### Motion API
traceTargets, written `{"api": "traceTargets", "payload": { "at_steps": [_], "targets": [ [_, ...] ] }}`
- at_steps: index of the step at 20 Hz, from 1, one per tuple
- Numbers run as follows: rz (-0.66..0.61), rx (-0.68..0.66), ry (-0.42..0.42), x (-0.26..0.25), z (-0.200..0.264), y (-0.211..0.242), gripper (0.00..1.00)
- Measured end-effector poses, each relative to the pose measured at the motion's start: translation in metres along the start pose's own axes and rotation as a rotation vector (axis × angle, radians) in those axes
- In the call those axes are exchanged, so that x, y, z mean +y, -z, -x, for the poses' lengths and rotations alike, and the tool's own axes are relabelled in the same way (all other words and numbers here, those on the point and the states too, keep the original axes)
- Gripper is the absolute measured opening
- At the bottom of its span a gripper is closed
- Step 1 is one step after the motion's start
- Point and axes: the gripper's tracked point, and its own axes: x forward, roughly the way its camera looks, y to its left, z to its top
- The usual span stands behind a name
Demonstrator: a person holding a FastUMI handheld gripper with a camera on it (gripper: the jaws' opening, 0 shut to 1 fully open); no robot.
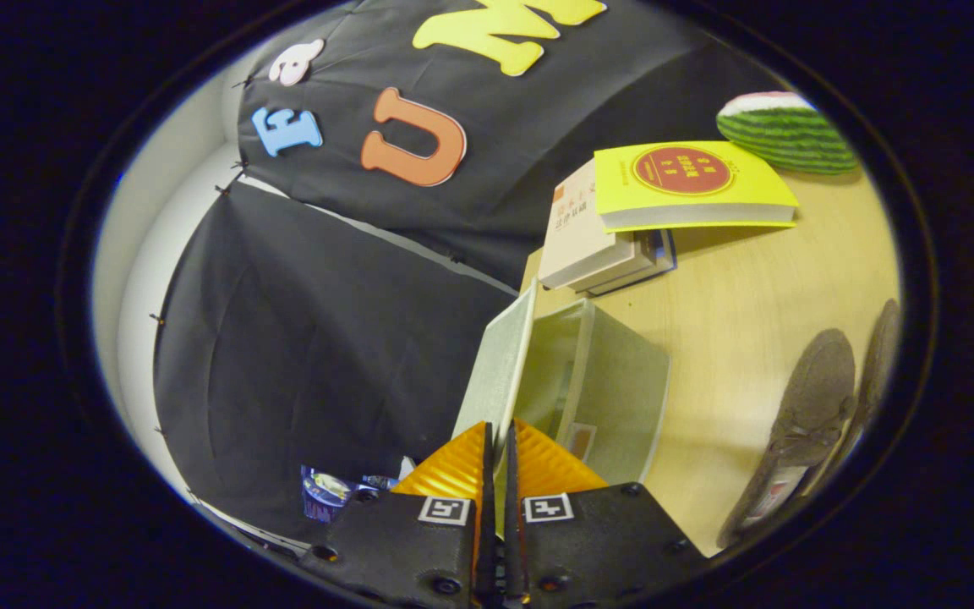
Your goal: Open the storage box then place both shoes into the box .Put the left shoe in first, then the right shoe, with the right side of both shoes facing outward in a uniform manner.
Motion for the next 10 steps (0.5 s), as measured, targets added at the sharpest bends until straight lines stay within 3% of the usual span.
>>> {"api": "traceTargets", "payload": {
  "at_steps": [10],
  "targets": [
    [0.07,-0.014,0.054,0.08,-0.018,-0.003,0.1]
  ]
}}
